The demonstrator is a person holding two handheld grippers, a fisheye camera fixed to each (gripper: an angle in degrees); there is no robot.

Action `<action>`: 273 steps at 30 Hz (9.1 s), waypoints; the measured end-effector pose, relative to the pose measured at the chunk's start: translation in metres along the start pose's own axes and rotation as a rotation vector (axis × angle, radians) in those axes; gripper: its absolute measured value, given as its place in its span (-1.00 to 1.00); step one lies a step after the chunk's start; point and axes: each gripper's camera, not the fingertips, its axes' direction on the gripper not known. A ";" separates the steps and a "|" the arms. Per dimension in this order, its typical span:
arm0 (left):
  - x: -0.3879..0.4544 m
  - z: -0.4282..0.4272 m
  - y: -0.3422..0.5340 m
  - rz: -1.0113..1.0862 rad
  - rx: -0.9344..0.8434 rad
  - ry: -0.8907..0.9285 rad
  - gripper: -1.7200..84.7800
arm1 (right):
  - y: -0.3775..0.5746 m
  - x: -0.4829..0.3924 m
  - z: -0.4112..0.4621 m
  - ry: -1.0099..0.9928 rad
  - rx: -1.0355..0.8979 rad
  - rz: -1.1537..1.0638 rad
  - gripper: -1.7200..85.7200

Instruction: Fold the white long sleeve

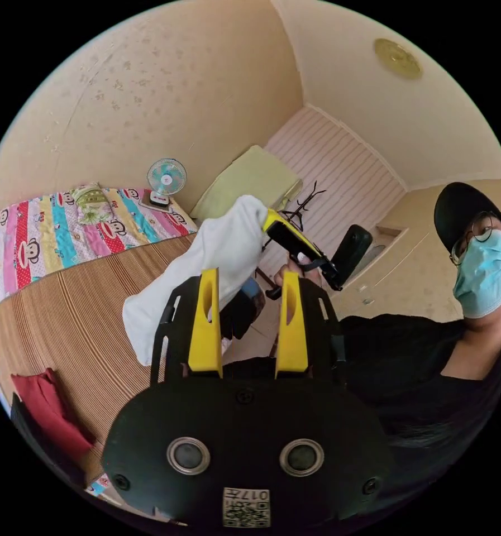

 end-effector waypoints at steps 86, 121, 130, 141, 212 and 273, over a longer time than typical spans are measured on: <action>-0.537 -0.182 0.021 -0.906 -0.637 -0.339 -0.73 | 0.309 0.398 0.193 0.181 -1.174 0.351 -0.95; -0.560 -0.607 -0.129 -0.943 0.845 -0.603 -0.87 | 0.346 0.634 0.025 -0.353 -1.562 0.437 -0.95; -0.565 -0.278 -0.374 -0.445 0.190 -0.212 -0.83 | 0.255 0.823 -0.003 -0.277 -1.052 0.897 -0.93; -0.502 -0.134 -0.228 -0.786 -0.233 0.100 -0.78 | 0.295 1.014 -0.001 -0.063 -0.294 2.121 -0.68; -0.682 -0.529 -0.191 -1.018 0.698 0.172 -0.76 | 0.110 0.759 0.103 -0.486 -0.322 1.211 -0.89; -0.354 -0.189 -0.080 -0.660 -0.257 0.280 -0.75 | 0.229 0.733 -0.142 -0.993 -0.170 1.316 -0.50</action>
